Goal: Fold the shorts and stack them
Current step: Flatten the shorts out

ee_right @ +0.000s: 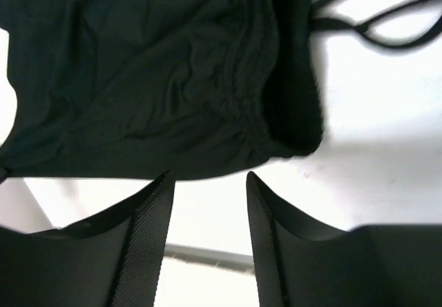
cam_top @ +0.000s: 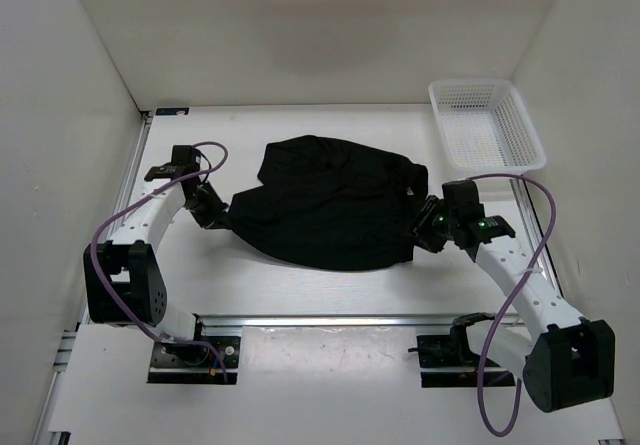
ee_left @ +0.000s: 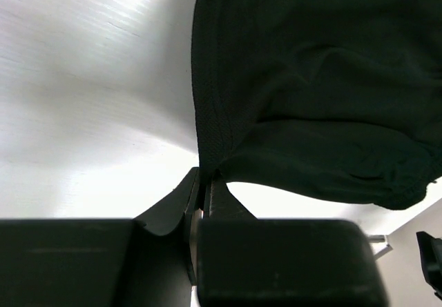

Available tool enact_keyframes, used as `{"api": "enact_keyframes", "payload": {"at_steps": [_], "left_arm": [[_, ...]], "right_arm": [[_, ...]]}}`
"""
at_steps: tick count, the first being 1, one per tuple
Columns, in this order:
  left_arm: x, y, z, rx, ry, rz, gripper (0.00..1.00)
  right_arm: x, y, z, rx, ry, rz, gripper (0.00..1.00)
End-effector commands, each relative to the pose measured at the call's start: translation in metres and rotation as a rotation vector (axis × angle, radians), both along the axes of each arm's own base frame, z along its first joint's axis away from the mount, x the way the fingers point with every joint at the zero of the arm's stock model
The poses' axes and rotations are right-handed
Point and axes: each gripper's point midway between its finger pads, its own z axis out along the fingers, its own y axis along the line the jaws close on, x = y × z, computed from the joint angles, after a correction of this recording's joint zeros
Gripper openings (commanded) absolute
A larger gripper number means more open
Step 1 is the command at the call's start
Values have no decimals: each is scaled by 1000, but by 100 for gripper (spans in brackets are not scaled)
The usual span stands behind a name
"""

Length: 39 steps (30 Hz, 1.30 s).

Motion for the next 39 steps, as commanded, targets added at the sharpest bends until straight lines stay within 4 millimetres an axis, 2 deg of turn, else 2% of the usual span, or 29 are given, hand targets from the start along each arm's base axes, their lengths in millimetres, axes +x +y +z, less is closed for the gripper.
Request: {"api": "enact_keyframes", "payload": {"at_steps": [1,3,4,5,7,8,13,17,24,27,28,30,31,34,35,37,39], "left_arm": [[11,-2,15,28,-71,-7,10],[11,-2,12,29,-62,-7,10],[10,-5,12,28,-62,-18,10],[10,-6,13,25,-60,-9,10],[10,-7,12,34,-61,-15,10],[10,-7,12,34,-61,-15,10],[9,-10,12,31,-59,-16,10],[9,-10,12,31,-59,-16,10],[10,-8,12,42,-61,-22,10],[10,-8,12,42,-61,-22,10],[9,-8,11,45,-63,-30,10],[9,-8,11,45,-63,-30,10],[9,-8,11,45,-63,-30,10],[12,-8,14,45,-72,-30,10],[12,-8,14,45,-72,-30,10],[12,-8,12,45,-63,-30,10],[15,-8,15,44,-74,-30,10]], "right_arm": [[-6,16,4,64,62,-52,49],[-1,22,0,48,74,-35,49],[5,27,6,52,59,-25,52],[7,34,1,49,85,-16,58],[12,38,-5,40,99,-17,60],[19,41,-10,29,101,-28,65],[28,44,-28,19,191,-85,66],[25,38,-47,-4,307,-176,65],[35,14,-83,-104,377,-314,64],[36,7,-90,-142,380,-342,58],[40,3,-91,-150,377,-357,45],[41,1,-91,-161,371,-363,32],[39,0,-92,-166,379,-363,18],[41,-4,-87,-186,361,-366,3],[41,-5,-87,-190,360,-358,1],[41,-7,-75,-198,331,-345,0],[51,-9,-55,-199,265,-339,0]]}}
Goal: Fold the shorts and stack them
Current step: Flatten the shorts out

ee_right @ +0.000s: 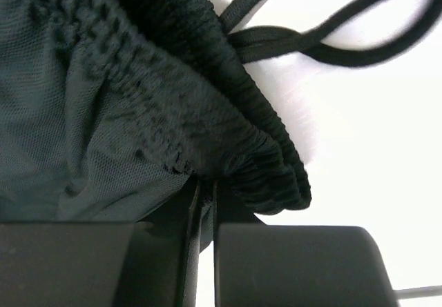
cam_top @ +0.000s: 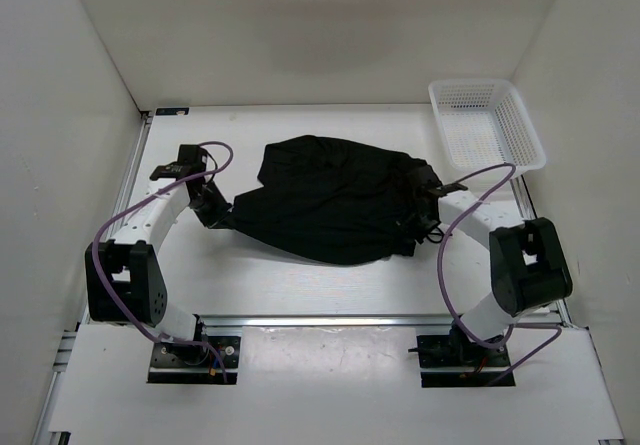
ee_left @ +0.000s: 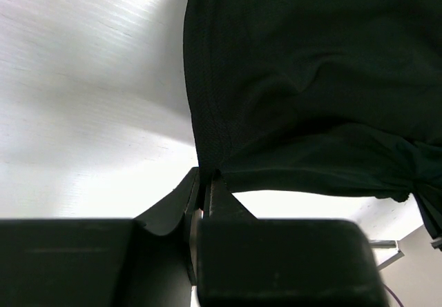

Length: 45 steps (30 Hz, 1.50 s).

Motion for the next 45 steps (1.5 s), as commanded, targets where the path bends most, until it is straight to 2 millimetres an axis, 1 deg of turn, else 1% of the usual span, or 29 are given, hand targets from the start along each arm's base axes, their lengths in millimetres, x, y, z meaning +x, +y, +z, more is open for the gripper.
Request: {"api": "enact_keyframes", "payload": {"at_steps": [1,3,7,8,10,11,12,15,16,18,20,22,23,24,25,26,27,29,30,31,32,33,34,37,40,41,42,43,45], "left_arm": [[19,0,22,9,-86,-9,10],[26,-3,25,-4,-89,-4,10],[62,-10,48,-34,-143,-5,10],[81,-11,73,-38,-204,-6,10],[95,-12,95,-39,-221,-6,10],[117,-12,125,-34,-295,-2,10],[125,-12,141,-40,-323,6,10],[142,-9,200,-54,-446,43,10],[144,-12,214,-72,-478,33,10],[142,-9,241,-94,-546,57,10],[136,-9,244,-96,-565,56,10],[119,-6,228,-92,-545,72,10],[111,-5,219,-89,-525,88,10],[94,-4,195,-85,-484,89,10],[84,-2,180,-75,-454,95,10],[71,0,164,-63,-417,100,10],[47,1,133,-57,-352,102,10],[23,7,102,-29,-293,124,10],[-3,9,73,-14,-227,128,10],[-12,10,62,-17,-209,139,10],[-22,10,50,-18,-178,149,10],[-37,10,31,-17,-136,159,10],[-43,10,23,-13,-109,159,10],[-52,14,6,13,-62,167,10],[-49,17,2,23,-39,156,32],[-46,17,3,23,-40,156,73],[-43,17,6,25,-52,148,89],[-36,17,13,26,-73,139,99],[-28,20,26,43,-110,138,99]], "right_arm": [[20,-11,39,-59,-123,32,0],[30,-16,55,-93,-176,52,0],[80,-16,103,-131,-312,172,0],[106,-17,135,-133,-378,168,0],[134,-19,181,-141,-487,180,0],[143,-23,207,-163,-546,208,0],[159,-20,257,-163,-667,213,0],[165,-24,326,-204,-831,264,0],[160,-23,359,-195,-916,280,0],[153,-22,382,-211,-1009,322,0],[131,-21,368,-201,-1026,361,0],[106,-21,368,-173,-1085,379,0],[98,-23,317,-173,-987,396,0],[78,-22,314,-158,-1006,411,0],[65,-17,294,-143,-976,438,0],[53,-15,273,-131,-942,459,0],[29,-13,232,-111,-879,497,0],[-1,-7,189,-61,-790,537,0],[-19,-4,177,-7,-766,528,0],[-44,-6,132,17,-634,535,12],[-56,-6,118,41,-589,529,25],[-74,-6,105,69,-526,515,47],[-84,-12,93,63,-479,489,52],[-95,-22,89,49,-428,414,57],[-87,-25,99,32,-439,382,57],[-86,-27,94,24,-396,375,57],[-84,-26,93,22,-381,376,55],[-76,-26,92,13,-361,377,55],[-68,-20,92,28,-348,385,54]]}}
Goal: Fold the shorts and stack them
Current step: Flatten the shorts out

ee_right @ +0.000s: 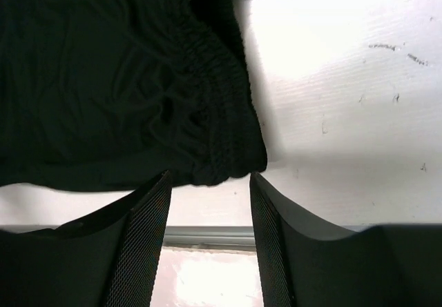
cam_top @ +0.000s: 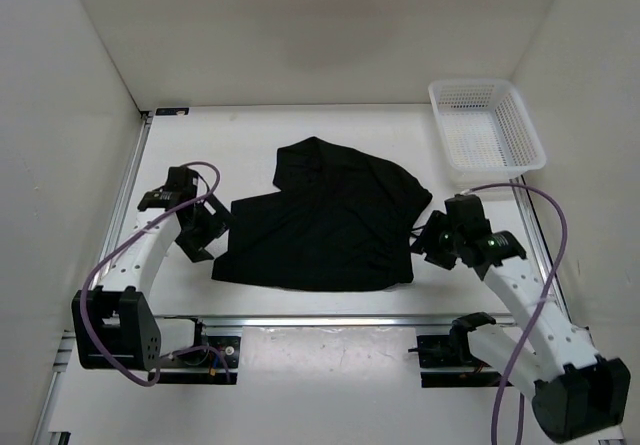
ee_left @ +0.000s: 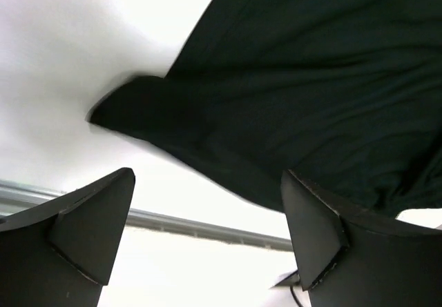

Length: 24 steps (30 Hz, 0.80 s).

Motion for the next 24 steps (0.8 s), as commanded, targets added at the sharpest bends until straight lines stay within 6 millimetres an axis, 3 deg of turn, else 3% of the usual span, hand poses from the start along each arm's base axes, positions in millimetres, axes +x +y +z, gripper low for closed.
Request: {"api": "enact_keyframes", "payload": {"at_steps": [1,3,5,6,8,9,10,11,12,13,14,15,16,17,18,19,20,21,23,24], "left_arm": [[32,6,33,46,-129,-10,99],[50,11,55,101,-189,-10,99],[71,2,74,111,-238,-47,96],[79,-1,78,119,-247,-79,93],[107,-14,85,131,-257,-130,81],[117,-22,85,130,-259,-168,78],[128,-29,86,132,-261,-193,75],[137,-42,63,138,-190,-239,72],[158,-52,77,140,-229,-263,72],[168,-58,73,148,-214,-273,72],[171,-62,66,165,-172,-297,72],[192,-77,59,173,-159,-320,72],[199,-83,54,178,-144,-342,74],[206,-90,50,179,-132,-353,74],[218,-102,43,180,-120,-372,76],[226,-110,40,178,-130,-381,76],[233,-114,37,169,-136,-383,79],[237,-123,20,171,-113,-401,79],[250,-144,25,113,-158,-437,79],[254,-153,11,101,-149,-464,79]], "right_arm": [[22,6,12,6,-5,-8,54],[35,12,10,2,-2,19,54],[46,15,7,-20,18,42,55],[58,18,19,-19,-6,49,55],[73,20,15,-47,4,68,54],[85,24,24,-40,-20,67,51],[92,23,16,-68,7,66,47],[100,25,16,-67,6,66,42],[106,27,16,-73,8,74,32],[121,26,15,-86,15,58,26],[129,26,15,-102,13,58,23],[134,28,14,-104,18,58,21],[142,26,4,-116,46,57,21],[154,26,10,-112,31,47,21],[160,25,9,-127,27,51,27],[164,22,-1,-136,62,42,42],[168,23,-3,-138,68,43,47],[176,25,0,-140,56,50,48],[180,24,-15,-141,103,47,48],[179,23,-27,-149,134,49,48]]}}
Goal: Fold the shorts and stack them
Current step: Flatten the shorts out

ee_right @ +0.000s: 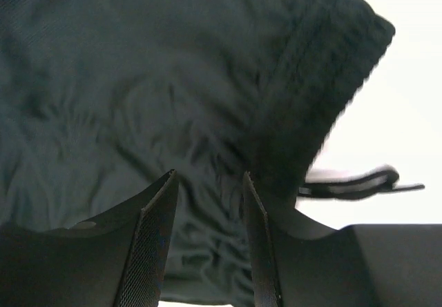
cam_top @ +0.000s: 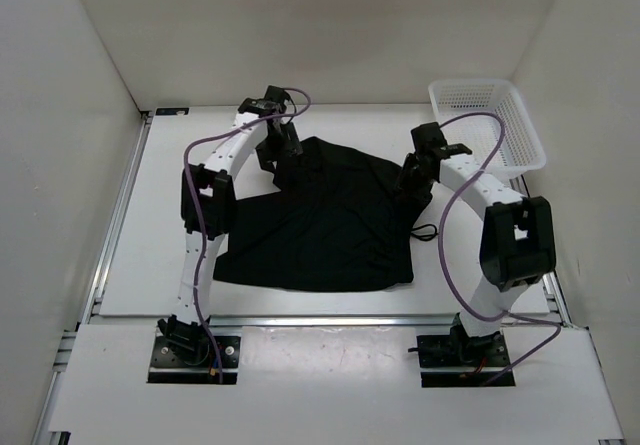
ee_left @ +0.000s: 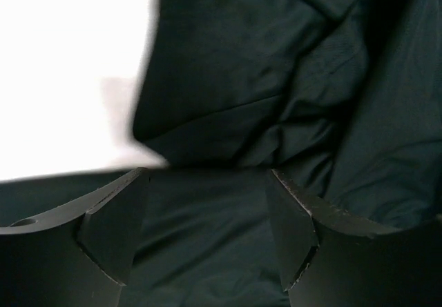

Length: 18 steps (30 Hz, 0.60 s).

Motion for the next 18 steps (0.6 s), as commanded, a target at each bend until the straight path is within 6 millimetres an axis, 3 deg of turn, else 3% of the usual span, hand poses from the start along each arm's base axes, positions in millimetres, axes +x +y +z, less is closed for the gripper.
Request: {"api": "enact_keyframes", "payload": {"at_steps": [1,5,9,14,18], "left_arm": [[10,-32,30,-76,-69,-86,79],[24,-51,15,-97,-89,-122,79],[32,-59,5,-122,-100,-132,72],[32,-76,-11,-130,-90,-160,64],[29,-95,-25,-122,-88,-191,64]], "right_arm": [[13,0,-7,-12,16,16,47],[12,2,-30,-17,78,21,47],[6,-5,-44,-35,117,8,47],[2,-12,-46,-44,122,-6,47],[-1,-21,-48,-45,133,-27,47]]}}
